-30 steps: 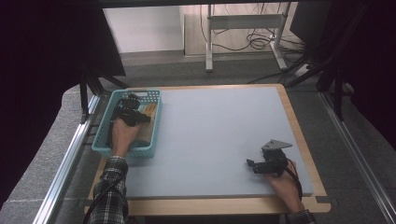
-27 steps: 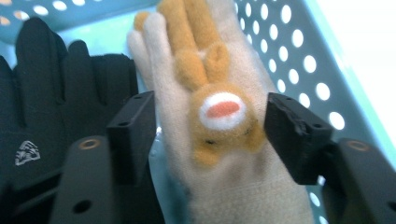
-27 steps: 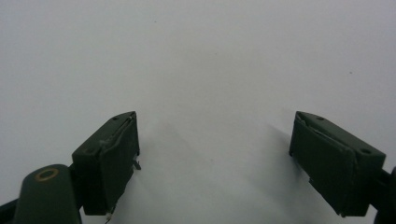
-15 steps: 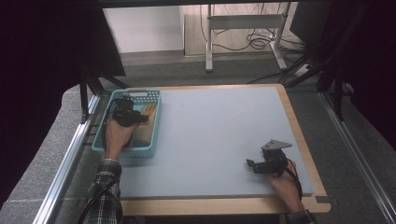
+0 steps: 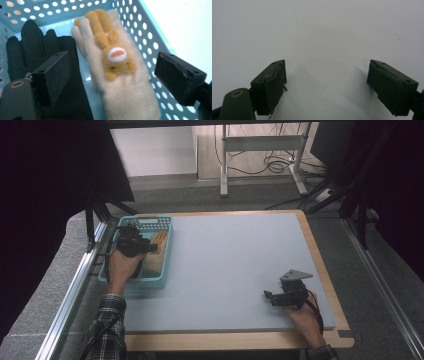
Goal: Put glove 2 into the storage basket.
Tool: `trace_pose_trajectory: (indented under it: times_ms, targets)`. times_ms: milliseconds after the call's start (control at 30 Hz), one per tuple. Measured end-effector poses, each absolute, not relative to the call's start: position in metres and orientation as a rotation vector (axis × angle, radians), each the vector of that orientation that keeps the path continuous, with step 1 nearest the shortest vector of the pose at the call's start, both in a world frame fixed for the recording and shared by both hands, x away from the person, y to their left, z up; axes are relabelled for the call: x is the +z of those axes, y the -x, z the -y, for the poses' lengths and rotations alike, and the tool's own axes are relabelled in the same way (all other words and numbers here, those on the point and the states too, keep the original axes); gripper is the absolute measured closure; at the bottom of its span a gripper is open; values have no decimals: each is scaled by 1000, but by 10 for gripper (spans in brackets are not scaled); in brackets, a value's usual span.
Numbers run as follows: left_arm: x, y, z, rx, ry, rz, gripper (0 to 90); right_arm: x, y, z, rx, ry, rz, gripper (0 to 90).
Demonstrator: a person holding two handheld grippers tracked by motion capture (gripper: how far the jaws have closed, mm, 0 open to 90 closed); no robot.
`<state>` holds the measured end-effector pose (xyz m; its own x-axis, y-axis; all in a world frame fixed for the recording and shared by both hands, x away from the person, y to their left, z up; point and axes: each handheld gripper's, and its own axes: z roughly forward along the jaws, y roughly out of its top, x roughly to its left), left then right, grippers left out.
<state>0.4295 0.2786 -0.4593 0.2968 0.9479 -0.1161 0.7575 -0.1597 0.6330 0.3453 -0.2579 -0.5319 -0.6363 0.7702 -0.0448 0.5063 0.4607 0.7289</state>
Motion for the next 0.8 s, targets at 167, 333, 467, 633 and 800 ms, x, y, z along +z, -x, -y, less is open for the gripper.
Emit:
trace_pose_trajectory:
  times_ms: [167,333,467,633,800]
  targets:
    - [-457,-425,-280,407,-1962,-1492,100,-532,-345,258,987,-1077,-2346,154]
    - [-454,-420,-279,418,-1953,-1466,70,-532,-345,258,987,-1077,-2346,154]
    - [-452,-416,-279,423,-1946,-1439,63,-532,-345,258,987,-1077,-2346,154]
    - [-449,-410,-279,450,-1949,-1418,47,-532,-345,258,987,-1077,-2346,153]
    - [-451,-404,-276,430,-1932,-1420,20,-532,-345,258,987,-1077,-2346,154]
